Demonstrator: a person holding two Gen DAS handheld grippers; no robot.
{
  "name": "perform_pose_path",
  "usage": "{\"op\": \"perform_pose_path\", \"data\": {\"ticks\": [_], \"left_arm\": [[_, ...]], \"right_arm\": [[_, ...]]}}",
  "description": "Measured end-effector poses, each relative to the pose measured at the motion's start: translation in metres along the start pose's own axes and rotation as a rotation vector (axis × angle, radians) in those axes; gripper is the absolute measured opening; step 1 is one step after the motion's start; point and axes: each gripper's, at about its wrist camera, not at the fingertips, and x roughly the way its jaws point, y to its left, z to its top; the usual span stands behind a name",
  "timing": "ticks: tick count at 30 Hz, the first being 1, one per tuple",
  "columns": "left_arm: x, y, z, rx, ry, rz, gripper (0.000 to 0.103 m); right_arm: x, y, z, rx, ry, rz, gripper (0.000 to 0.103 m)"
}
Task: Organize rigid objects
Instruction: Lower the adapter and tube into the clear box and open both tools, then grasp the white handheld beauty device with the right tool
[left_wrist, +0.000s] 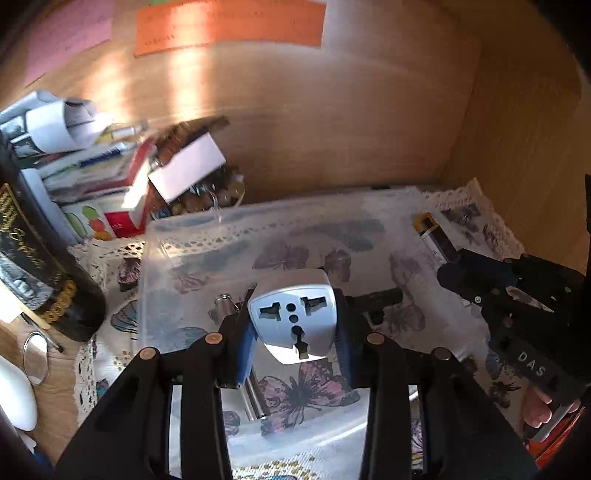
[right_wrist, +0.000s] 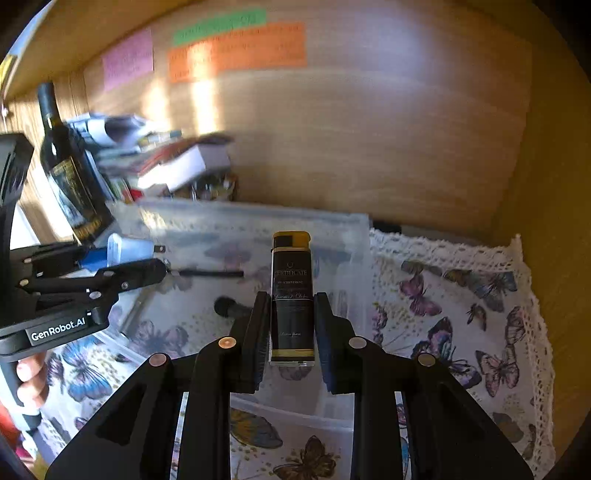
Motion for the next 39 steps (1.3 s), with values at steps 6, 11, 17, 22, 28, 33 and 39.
{"op": "perform_pose_path", "data": {"ticks": [6, 11, 17, 22, 28, 33, 39], "left_arm": [[0.013, -0.003, -0.003, 0.014, 0.03, 0.016, 0.037], [0.006, -0.006, -0.004, 0.037, 0.007, 0.038, 0.042], [-0.02, -0.012, -0.002, 0.051, -0.052, 0.045, 0.058], [-0.055, -0.016, -0.007, 0.061, -0.131, 0.04, 0.075], [-0.097, -0.023, -0.028, 0.092, -0.208, 0.057, 0.095], [-0.114, -0.025, -0.052, 0.087, -0.201, 0.052, 0.098], [-0.115, -0.026, -0.08, 0.079, -0.152, 0.058, 0.098]], "right_arm": [[0.009, 0.001, -0.004, -0.017, 0.033, 0.004, 0.022], [0.009, 0.002, -0.006, -0.028, 0.045, 0.009, 0.024], [-0.007, 0.005, -0.004, -0.02, -0.001, 0.001, 0.046], [-0.044, 0.004, -0.003, 0.001, -0.085, 0.011, 0.065], [-0.089, 0.002, -0.011, 0.008, -0.178, -0.015, 0.075], [-0.115, 0.0, -0.027, 0.014, -0.212, -0.037, 0.079], [-0.126, -0.002, -0.051, 0.016, -0.191, -0.044, 0.08]]}}
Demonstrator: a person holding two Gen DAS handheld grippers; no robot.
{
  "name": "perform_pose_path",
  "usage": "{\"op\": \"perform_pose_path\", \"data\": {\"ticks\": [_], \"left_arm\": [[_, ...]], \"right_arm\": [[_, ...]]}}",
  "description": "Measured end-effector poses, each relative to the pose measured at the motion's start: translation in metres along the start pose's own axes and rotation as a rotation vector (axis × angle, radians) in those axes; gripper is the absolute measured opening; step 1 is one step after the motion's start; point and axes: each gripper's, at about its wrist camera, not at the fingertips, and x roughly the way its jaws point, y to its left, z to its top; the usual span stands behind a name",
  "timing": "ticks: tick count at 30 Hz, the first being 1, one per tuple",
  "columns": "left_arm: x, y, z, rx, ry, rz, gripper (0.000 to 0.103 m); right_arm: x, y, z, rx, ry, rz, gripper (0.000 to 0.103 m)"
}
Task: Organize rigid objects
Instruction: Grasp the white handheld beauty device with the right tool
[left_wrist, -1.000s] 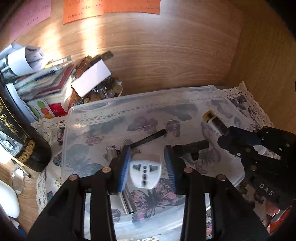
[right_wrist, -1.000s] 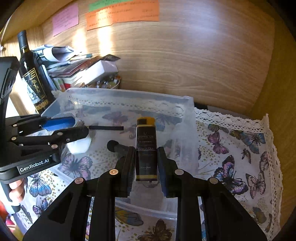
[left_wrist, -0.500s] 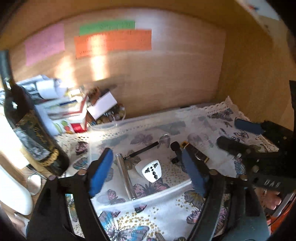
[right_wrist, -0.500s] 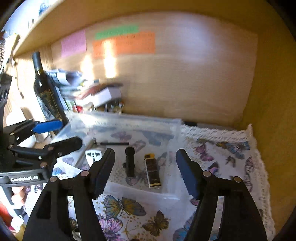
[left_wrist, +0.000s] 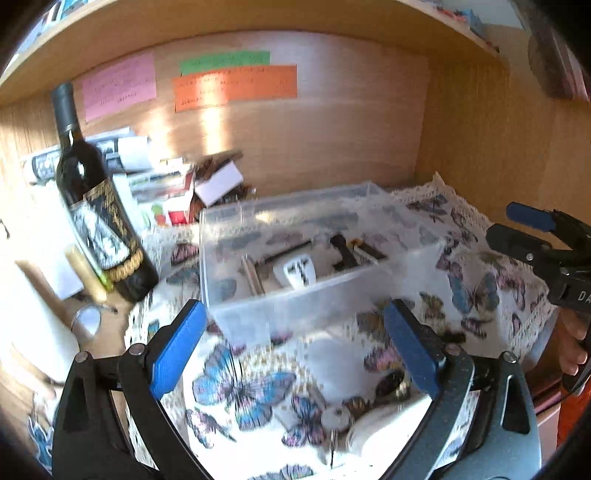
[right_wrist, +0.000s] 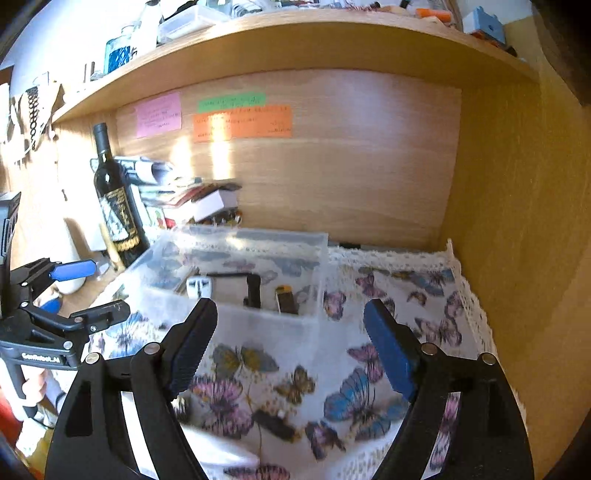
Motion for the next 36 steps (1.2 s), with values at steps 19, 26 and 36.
{"op": "perform_pose_path", "data": {"ticks": [19, 26, 36], "left_arm": [[-0.013, 0.014, -0.078, -0.092, 0.106, 0.054, 0.098], [-0.019, 0.035, -0.102, -0.131, 0.146, 0.09, 0.098], [-0.019, 0.029, -0.108, -0.113, 0.133, 0.057, 0.098]], "right_arm": [[0.007, 0.031, -0.081, -0.068, 0.209, 0.128, 0.08], [0.021, 0.077, -0.092, -0.223, 0.26, 0.21, 0.08], [0.046, 0.104, -0.089, -0.334, 0.314, 0.202, 0.055]]}}
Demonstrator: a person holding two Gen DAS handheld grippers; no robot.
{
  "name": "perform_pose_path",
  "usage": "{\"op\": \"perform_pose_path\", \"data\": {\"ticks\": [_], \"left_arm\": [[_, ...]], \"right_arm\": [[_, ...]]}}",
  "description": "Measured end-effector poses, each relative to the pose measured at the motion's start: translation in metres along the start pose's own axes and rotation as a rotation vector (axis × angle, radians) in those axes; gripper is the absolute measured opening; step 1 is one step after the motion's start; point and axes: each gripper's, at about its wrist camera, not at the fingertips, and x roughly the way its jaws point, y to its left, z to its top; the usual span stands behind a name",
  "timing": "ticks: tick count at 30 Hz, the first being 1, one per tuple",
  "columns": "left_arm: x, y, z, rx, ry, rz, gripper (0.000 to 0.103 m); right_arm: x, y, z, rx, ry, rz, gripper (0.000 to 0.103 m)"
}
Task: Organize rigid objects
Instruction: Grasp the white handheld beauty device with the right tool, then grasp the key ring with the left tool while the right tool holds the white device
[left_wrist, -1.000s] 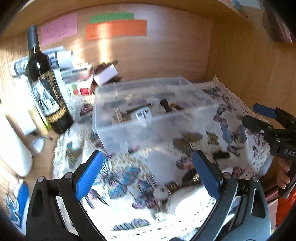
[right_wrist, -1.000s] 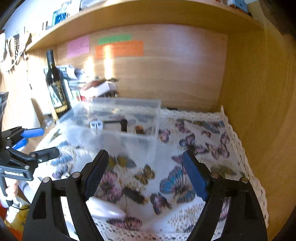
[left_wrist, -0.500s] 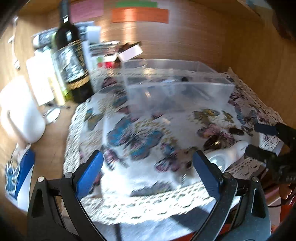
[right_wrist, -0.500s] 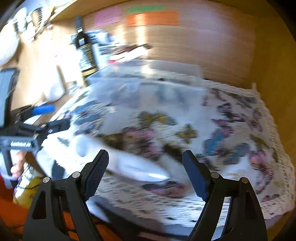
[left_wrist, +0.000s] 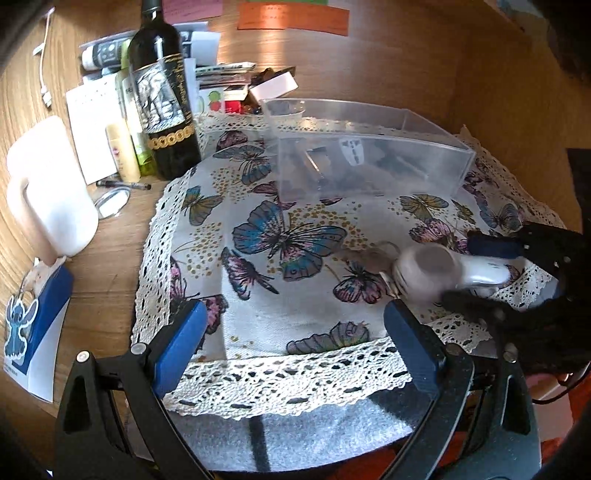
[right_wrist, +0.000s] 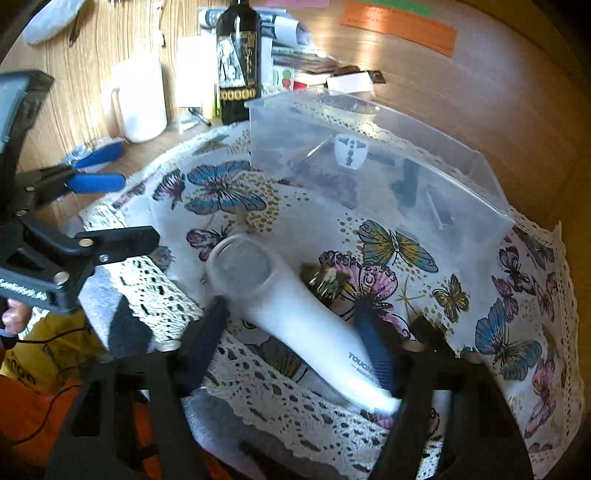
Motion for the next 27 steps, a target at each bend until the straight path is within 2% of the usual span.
{"op": "perform_pose_path", "data": {"ticks": [6, 8, 14, 24, 27], "left_arm": [[0.004, -0.012, 0.003, 0.047, -0.002, -0.022, 0.093], [0.009, -0.014, 0.004, 0.055, 0.01, -0.031, 0.088], [0.02, -0.015, 0.01, 0.045, 0.047, -0.053, 0.082], [0.037, -0.04, 0.036, 0.12, 0.057, -0.079, 0.082], [0.05, -0.051, 0.038, 0.156, 0.075, -0.043, 0.079]], "right_arm": [[0.002, -0.003, 0.001, 0.018, 0.001, 0.015, 0.041], [0.006, -0.001, 0.001, 0.024, 0.014, 0.022, 0.026], [0.01, -0.007, 0.0, 0.064, -0.012, 0.069, 0.025], [-0.028, -0.033, -0.002, 0.184, -0.163, 0.028, 0.025], [-0.037, -0.041, 0.0, 0.203, -0.197, 0.021, 0.025]]}}
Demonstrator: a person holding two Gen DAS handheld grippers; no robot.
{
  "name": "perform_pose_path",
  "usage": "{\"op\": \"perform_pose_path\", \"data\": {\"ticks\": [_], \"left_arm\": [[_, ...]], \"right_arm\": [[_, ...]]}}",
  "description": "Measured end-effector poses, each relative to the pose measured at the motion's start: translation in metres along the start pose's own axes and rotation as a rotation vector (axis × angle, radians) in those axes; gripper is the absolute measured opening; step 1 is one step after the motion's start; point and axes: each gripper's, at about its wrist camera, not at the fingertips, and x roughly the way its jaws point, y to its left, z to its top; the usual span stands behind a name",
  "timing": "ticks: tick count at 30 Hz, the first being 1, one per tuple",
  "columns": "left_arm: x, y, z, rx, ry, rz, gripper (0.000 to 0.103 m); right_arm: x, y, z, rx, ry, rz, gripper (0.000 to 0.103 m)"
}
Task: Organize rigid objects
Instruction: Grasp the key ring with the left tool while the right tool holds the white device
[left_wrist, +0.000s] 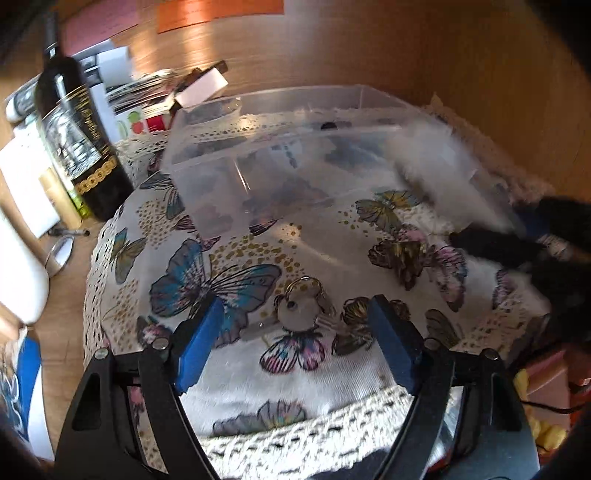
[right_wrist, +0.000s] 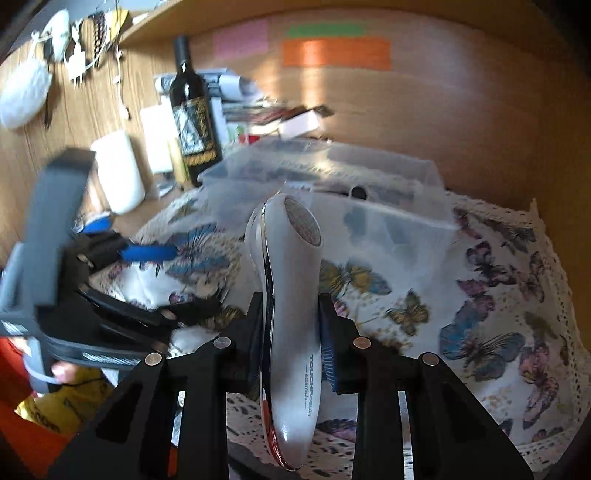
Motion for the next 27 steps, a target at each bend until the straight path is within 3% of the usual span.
{"op": "perform_pose_path", "data": {"ticks": [9, 12, 13, 15, 17, 24, 27], "left_arm": [[0.011, 0.01, -0.004, -0.167, 0.026, 0.072, 0.077], [0.015, 0.003, -0.005, -0.169, 0.011, 0.089, 0.069], [0.015, 0.001, -0.004, -0.168, 0.005, 0.087, 0.061], [0.014, 0.0, -0.004, -0.178, 0.002, 0.085, 0.061], [0.012, -0.003, -0.003, -0.163, -0.004, 0.078, 0.034], [0.002, 0.004, -0.004, -0.163, 0.009, 0.021, 0.034], [-0.007, 0.01, -0.005, -0.15, -0.023, 0.035, 0.018]], "right_arm": [[-0.006, -0.014, 0.009, 0.018, -0.049, -0.012, 0.025], [-0.006, -0.018, 0.009, 0.028, -0.039, 0.004, 0.025], [-0.006, -0.019, 0.008, 0.03, -0.04, 0.009, 0.025], [-0.006, -0.021, 0.007, 0.033, -0.04, 0.01, 0.025], [-0.006, -0.022, 0.006, 0.034, -0.039, 0.008, 0.025], [-0.009, -0.031, 0.006, 0.069, -0.05, -0.018, 0.025], [-0.01, -0.035, 0.005, 0.086, -0.056, -0.026, 0.025]]}}
